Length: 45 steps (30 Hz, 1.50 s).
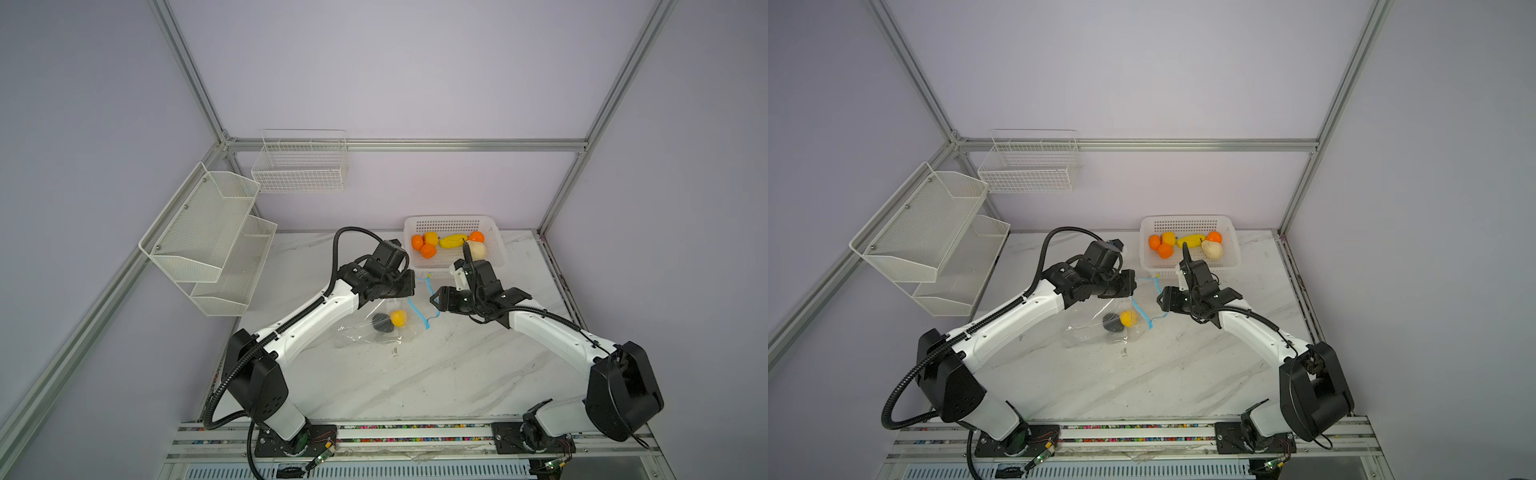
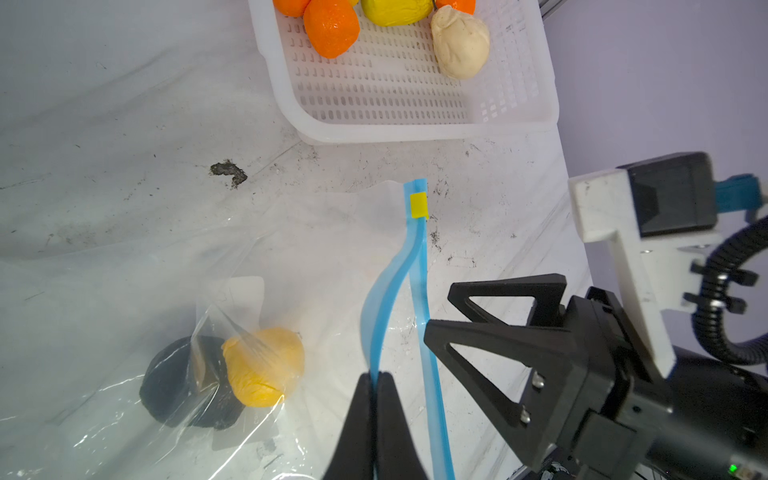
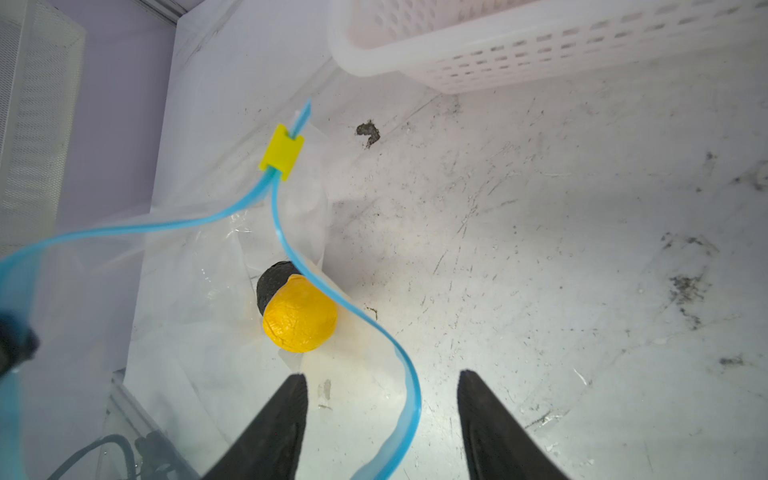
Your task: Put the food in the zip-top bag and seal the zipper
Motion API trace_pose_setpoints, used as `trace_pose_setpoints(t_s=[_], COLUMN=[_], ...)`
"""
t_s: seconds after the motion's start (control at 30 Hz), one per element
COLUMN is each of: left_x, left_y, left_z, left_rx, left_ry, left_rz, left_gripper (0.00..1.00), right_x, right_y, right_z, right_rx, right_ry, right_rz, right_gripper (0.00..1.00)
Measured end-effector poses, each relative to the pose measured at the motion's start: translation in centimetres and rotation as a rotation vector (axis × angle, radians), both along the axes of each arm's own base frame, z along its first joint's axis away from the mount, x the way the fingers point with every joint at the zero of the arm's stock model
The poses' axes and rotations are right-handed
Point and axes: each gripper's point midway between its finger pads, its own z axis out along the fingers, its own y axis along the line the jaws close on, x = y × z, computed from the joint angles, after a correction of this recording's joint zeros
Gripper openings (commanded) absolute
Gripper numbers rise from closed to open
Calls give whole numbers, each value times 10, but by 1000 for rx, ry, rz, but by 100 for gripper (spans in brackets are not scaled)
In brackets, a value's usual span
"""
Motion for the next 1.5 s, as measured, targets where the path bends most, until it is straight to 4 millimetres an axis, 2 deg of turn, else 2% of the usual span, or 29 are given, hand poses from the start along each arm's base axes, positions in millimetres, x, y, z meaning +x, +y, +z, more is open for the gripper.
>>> trace_pose_setpoints(t_s=[0.23, 0.37, 0.67, 0.87, 1.03, 1.2, 1.37, 1.5], left_x=[0, 0, 0, -5, -13, -21, -23, -23], left_y=[1, 1, 2, 8, 19, 30, 32, 31], left_z=[0, 0, 1, 8, 29, 51, 50, 46], left_rx=[2, 2, 3, 7, 2, -12, -4, 2], left_ry=[-2, -1, -4, -10, -49, -93, -86, -78], left_rz=[3, 3, 4, 10, 21, 36, 38, 37], left_gripper=[0, 0, 0, 0, 0, 0, 0, 0], right_x=[-11, -13, -13, -11, -6, -3, -4, -3], right_y=[8, 14, 27, 33, 43, 53, 59, 59], right_z=[-16, -15, -4, 7, 22, 26, 23, 22], right_rx=[56, 101, 190, 218, 247, 256, 257, 256], right_ry=[55, 61, 53, 39, 10, -1, 4, 4], right_rz=[26, 45, 70, 86, 109, 129, 139, 139], right_gripper=[37, 27, 15, 12, 12, 12, 13, 19])
